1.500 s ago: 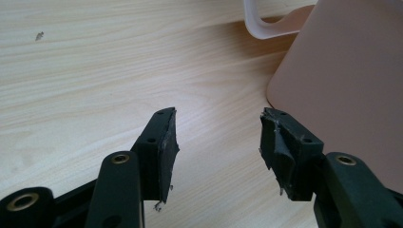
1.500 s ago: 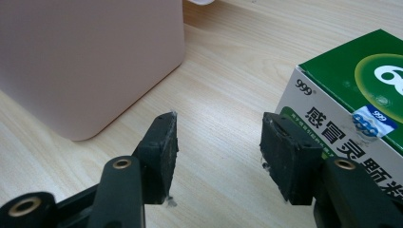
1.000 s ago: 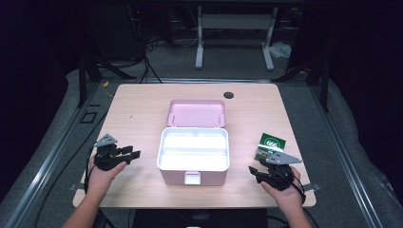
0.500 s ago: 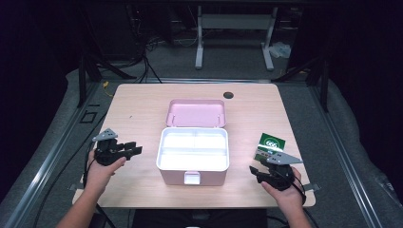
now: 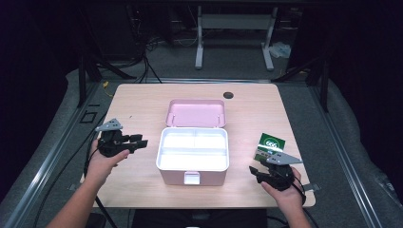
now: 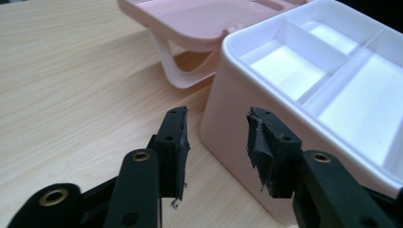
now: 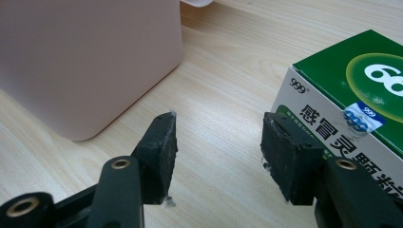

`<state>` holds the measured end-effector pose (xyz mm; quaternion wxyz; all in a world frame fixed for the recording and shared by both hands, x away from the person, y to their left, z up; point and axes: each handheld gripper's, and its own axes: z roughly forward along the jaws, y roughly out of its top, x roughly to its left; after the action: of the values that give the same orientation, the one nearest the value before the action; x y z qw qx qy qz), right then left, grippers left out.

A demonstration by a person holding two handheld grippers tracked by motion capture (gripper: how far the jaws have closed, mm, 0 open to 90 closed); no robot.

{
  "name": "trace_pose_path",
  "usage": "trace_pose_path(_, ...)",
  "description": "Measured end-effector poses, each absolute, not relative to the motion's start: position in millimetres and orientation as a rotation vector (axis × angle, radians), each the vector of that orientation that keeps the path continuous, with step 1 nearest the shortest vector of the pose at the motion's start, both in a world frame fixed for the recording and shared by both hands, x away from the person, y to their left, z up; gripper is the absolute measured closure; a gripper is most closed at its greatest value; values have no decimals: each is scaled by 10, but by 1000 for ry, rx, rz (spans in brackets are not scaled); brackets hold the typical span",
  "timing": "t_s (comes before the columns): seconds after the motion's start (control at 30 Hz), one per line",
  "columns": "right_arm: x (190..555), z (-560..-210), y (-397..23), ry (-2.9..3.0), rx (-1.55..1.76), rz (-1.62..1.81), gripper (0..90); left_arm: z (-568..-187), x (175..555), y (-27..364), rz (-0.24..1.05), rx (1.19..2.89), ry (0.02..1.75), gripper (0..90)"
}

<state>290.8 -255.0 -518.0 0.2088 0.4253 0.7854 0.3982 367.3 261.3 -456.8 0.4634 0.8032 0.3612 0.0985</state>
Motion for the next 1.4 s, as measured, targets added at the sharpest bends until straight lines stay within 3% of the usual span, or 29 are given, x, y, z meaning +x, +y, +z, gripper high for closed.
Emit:
trace_pose_path(0.37,2913,-5185,-2549,2190,1179,1104,457,-4263,3794,2353,199,2115,747,643)
trace_pose_path(0.9,2913,-5184,-2549,2196,1173,1105,456,-4118,3906,1945,135,2251,591,695)
trace_pose_path(1.4,2913,-5183,-2542,2205,1162,1101,456,-3973,4043,1414,56,2511,375,733)
